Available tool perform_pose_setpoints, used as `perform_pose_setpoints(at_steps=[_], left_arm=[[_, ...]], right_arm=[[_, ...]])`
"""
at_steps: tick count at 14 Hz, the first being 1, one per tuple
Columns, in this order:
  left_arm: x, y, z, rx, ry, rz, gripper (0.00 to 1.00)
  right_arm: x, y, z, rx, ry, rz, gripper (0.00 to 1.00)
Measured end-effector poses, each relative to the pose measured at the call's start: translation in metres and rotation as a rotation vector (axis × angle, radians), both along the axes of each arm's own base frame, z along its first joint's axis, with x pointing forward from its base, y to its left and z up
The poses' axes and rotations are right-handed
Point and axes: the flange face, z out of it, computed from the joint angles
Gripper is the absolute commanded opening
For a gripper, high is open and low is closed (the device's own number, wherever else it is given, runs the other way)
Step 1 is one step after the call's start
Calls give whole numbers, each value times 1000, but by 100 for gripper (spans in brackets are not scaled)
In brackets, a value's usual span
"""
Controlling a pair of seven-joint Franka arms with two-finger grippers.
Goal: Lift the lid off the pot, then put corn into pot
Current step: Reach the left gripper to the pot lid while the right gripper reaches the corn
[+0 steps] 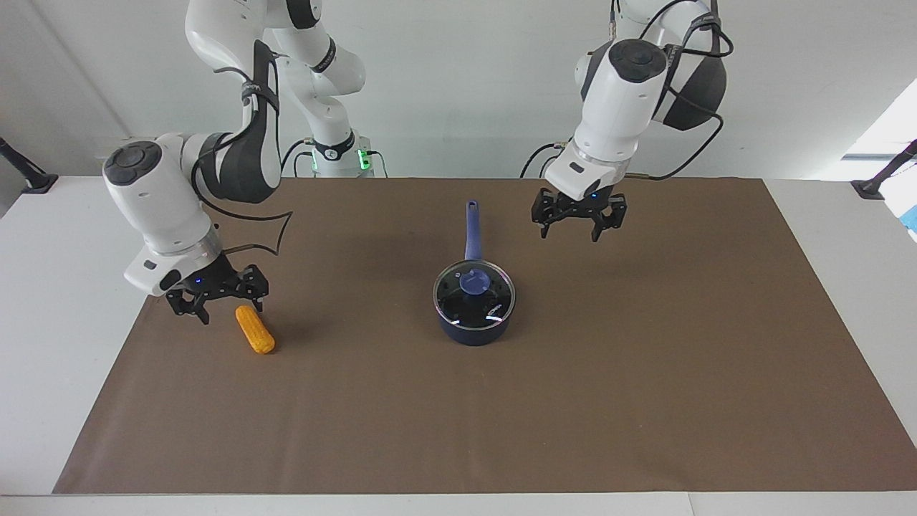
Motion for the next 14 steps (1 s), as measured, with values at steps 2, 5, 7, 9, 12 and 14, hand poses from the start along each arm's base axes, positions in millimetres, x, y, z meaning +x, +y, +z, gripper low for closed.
perform_pose_setpoints(at_steps=[2,5,7,9,12,14], left_arm=[[-3,-27,-22,3,9,28,100],[0,-50,-49,-6,-1,59,100],[-3,-62,-60,-7,-1,57,100],[-8,-76,-68,-8,-2,48,100],[-12,-92,-81,-11,-7,31,100],[-15,-107,-88,-8,-2,25,100]], right_arm=[[-6,-5,-27,-7,7,43,100],[-16,-18,-58,-12,46,108,100],[-21,-24,-77,-6,75,171,100],[-21,-24,-91,8,72,203,100],[-22,-21,-110,0,51,209,100],[-24,-21,-117,-1,52,209,100]])
